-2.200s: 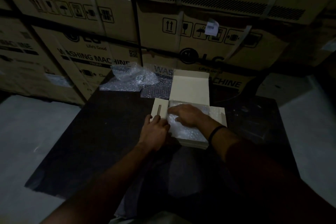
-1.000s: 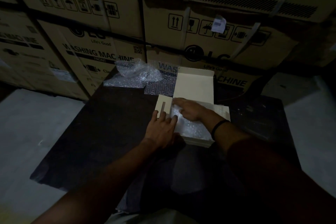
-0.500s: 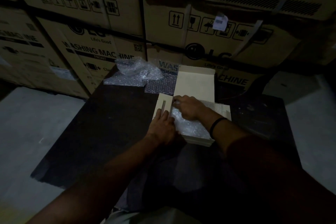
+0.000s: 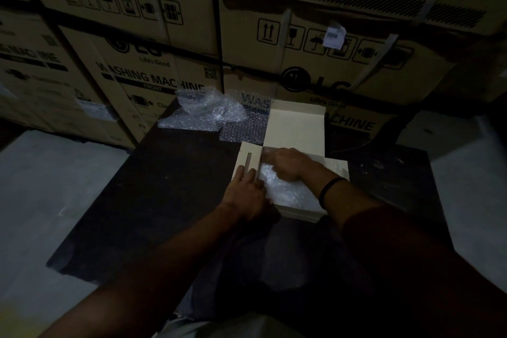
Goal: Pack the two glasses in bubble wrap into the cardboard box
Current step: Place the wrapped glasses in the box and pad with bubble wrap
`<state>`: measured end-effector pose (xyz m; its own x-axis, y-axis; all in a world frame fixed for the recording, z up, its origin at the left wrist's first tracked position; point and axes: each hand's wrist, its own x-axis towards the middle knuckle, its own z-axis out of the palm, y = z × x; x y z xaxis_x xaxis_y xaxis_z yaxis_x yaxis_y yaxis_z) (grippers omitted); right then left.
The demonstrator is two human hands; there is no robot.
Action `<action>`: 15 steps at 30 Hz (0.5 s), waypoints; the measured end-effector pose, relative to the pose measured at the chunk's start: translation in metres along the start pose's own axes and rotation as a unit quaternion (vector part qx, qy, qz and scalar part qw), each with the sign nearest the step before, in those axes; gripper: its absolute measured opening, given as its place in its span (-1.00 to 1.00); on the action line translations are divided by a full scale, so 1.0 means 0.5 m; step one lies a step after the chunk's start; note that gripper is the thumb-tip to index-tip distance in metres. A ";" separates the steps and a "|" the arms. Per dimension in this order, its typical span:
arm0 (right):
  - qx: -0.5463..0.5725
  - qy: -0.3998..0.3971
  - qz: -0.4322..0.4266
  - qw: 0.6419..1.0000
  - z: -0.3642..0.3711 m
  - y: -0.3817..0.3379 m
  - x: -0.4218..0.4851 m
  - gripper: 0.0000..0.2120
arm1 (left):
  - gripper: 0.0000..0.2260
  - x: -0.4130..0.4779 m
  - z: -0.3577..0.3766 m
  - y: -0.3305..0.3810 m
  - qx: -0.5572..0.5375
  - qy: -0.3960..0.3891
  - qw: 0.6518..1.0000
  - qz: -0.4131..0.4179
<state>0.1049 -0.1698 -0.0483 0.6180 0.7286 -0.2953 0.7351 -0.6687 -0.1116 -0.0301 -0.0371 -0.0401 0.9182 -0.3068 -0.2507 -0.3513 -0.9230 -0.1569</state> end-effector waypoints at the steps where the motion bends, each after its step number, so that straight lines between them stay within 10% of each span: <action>1: -0.016 0.000 -0.010 1.000 0.002 0.001 0.002 -0.40 | -0.51 -0.003 0.000 0.000 -0.005 0.004 1.000 -0.007; 15: -0.115 0.036 -0.022 0.992 0.008 -0.005 -0.011 -0.50 | -0.45 -0.018 -0.013 -0.004 -0.011 0.052 0.997 -0.062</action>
<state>0.0984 -0.1727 -0.0501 0.5953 0.7710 -0.2263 0.8015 -0.5897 0.0996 -0.0367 -0.0338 -0.0315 0.9689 -0.2107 -0.1295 -0.2300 -0.9601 -0.1590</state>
